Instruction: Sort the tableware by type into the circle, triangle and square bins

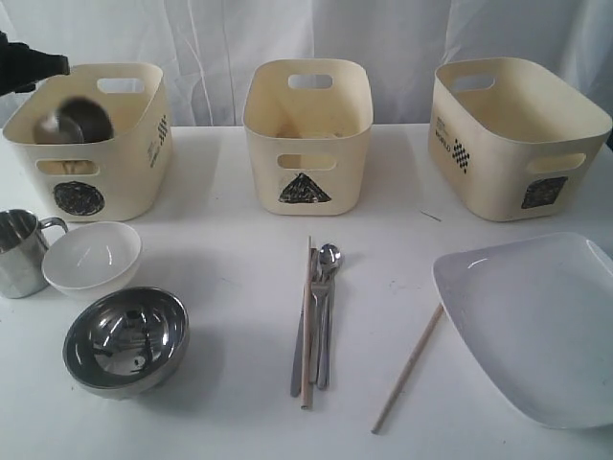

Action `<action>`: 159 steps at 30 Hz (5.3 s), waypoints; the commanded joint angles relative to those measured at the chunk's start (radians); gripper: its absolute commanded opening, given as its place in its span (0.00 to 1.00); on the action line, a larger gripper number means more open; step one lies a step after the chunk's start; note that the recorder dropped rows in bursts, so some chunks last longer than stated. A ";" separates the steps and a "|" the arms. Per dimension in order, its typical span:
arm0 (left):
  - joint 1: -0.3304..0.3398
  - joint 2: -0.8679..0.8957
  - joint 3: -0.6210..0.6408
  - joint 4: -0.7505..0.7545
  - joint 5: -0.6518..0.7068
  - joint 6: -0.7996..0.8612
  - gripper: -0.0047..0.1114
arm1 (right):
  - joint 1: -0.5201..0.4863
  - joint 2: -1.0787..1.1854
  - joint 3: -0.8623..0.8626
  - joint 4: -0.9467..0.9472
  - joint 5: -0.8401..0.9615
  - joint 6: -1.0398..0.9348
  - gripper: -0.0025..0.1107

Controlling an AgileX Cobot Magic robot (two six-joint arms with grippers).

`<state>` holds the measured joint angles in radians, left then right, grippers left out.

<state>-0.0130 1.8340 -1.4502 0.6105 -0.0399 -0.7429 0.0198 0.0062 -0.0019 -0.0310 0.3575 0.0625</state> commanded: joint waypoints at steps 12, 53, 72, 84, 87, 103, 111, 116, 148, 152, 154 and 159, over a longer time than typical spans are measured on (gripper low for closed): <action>0.002 -0.284 -0.007 -0.309 0.774 0.563 0.43 | 0.003 -0.006 0.002 -0.005 -0.007 0.001 0.02; 0.090 -0.275 0.309 -0.356 0.460 0.008 0.67 | 0.003 -0.006 0.002 -0.004 -0.007 0.001 0.02; 0.091 -0.037 0.311 -0.366 0.525 0.043 0.14 | 0.003 -0.006 0.002 -0.005 -0.007 0.029 0.02; 0.091 -0.550 0.203 -0.227 0.220 0.192 0.04 | 0.003 -0.006 0.002 -0.005 -0.006 0.029 0.02; 0.080 -0.553 0.203 -0.290 -0.178 0.191 0.04 | 0.003 -0.006 0.002 -0.005 -0.006 0.029 0.02; 0.058 0.011 0.116 -0.140 -0.462 0.180 0.24 | 0.003 -0.006 0.002 -0.005 -0.006 0.029 0.02; 0.041 0.016 0.074 0.247 -0.261 -0.309 0.52 | 0.003 -0.006 0.002 -0.005 -0.006 0.029 0.02; 0.041 -0.084 0.074 0.467 -0.257 -0.514 0.52 | 0.003 -0.006 0.002 -0.005 -0.007 0.029 0.02; 0.047 -0.638 0.824 0.654 0.543 0.075 0.04 | 0.003 -0.006 0.002 -0.005 -0.007 0.029 0.02; 0.040 -0.677 0.872 0.039 0.292 0.279 0.04 | 0.003 -0.006 0.002 -0.005 -0.007 0.029 0.02; 0.023 -0.695 0.868 -0.253 0.249 0.336 0.04 | 0.003 -0.006 0.002 -0.005 -0.007 0.029 0.02; 0.002 -0.689 0.797 -0.502 0.166 0.348 0.18 | 0.003 -0.006 0.002 -0.005 -0.007 0.029 0.02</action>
<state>0.0061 1.1462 -0.6127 0.2434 0.1704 -0.4128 0.0198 0.0062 -0.0019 -0.0310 0.3575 0.0865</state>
